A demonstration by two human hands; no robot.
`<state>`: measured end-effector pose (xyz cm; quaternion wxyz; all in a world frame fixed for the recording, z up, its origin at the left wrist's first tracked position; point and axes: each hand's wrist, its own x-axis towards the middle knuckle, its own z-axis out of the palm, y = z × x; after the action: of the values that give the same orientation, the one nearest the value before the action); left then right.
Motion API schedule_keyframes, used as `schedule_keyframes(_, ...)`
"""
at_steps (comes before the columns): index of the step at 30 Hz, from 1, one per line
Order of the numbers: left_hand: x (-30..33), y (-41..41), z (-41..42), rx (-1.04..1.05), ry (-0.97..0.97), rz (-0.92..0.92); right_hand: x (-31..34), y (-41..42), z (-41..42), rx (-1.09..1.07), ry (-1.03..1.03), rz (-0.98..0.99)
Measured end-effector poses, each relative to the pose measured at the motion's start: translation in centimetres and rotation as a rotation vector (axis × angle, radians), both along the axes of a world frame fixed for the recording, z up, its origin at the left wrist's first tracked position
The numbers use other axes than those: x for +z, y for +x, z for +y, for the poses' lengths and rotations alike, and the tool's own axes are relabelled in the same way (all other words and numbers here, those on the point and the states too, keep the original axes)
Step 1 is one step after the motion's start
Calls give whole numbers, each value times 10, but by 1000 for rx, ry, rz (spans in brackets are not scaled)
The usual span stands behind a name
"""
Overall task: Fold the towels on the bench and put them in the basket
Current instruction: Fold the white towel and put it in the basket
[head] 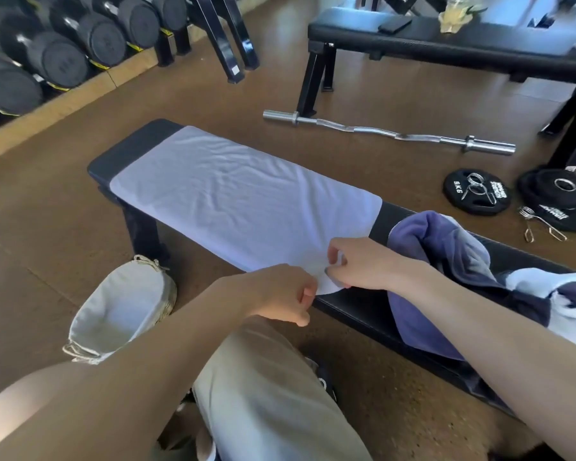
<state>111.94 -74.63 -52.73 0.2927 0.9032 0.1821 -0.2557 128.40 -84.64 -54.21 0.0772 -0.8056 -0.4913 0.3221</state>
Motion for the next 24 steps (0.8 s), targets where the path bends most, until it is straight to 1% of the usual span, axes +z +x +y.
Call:
schedule_keyframes(3,11,-1,5,61,-87,34,6,0,-3,132,-98,-88)
schedule_keyframes(5,14,2,11,136,-96,-38,8,-1,-3,191,-142,-158)
schedule_keyframes(7,10,5,19,210,-41,-163,9,-1,1,199,-132,-224)
schedule_keyframes(8,6,7,22,230,22,-213,8,-1,5,176,-98,-252)
schedule_keyframes(9,1,10,24,233,101,-247,8,0,11,134,-19,-279)
schedule_keyframes(11,-10,17,22,190,250,-269,1,4,24,20,179,-349)
schedule_keyframes(13,-17,26,17,137,320,-279,-12,11,39,-51,291,-411)
schedule_keyframes(15,-22,32,10,45,271,-244,-31,22,49,-71,253,-442)
schedule_keyframes(16,-23,32,6,-31,248,-212,-40,29,52,-65,201,-466)
schedule_keyframes(17,-23,31,3,-122,267,-190,-49,36,53,-62,162,-489)
schedule_keyframes(19,-26,28,-1,-301,404,-196,-61,48,54,-94,123,-514)
schedule_keyframes(20,-29,28,-1,-346,461,-210,-64,52,55,-123,113,-521)
schedule_keyframes(21,-32,30,0,-341,477,-235,-66,55,57,-146,102,-527)
schedule_keyframes(23,-35,36,4,-203,402,-299,-66,58,61,-185,85,-545)
schedule_keyframes(24,-37,40,6,-132,401,-336,-65,60,63,-204,75,-550)
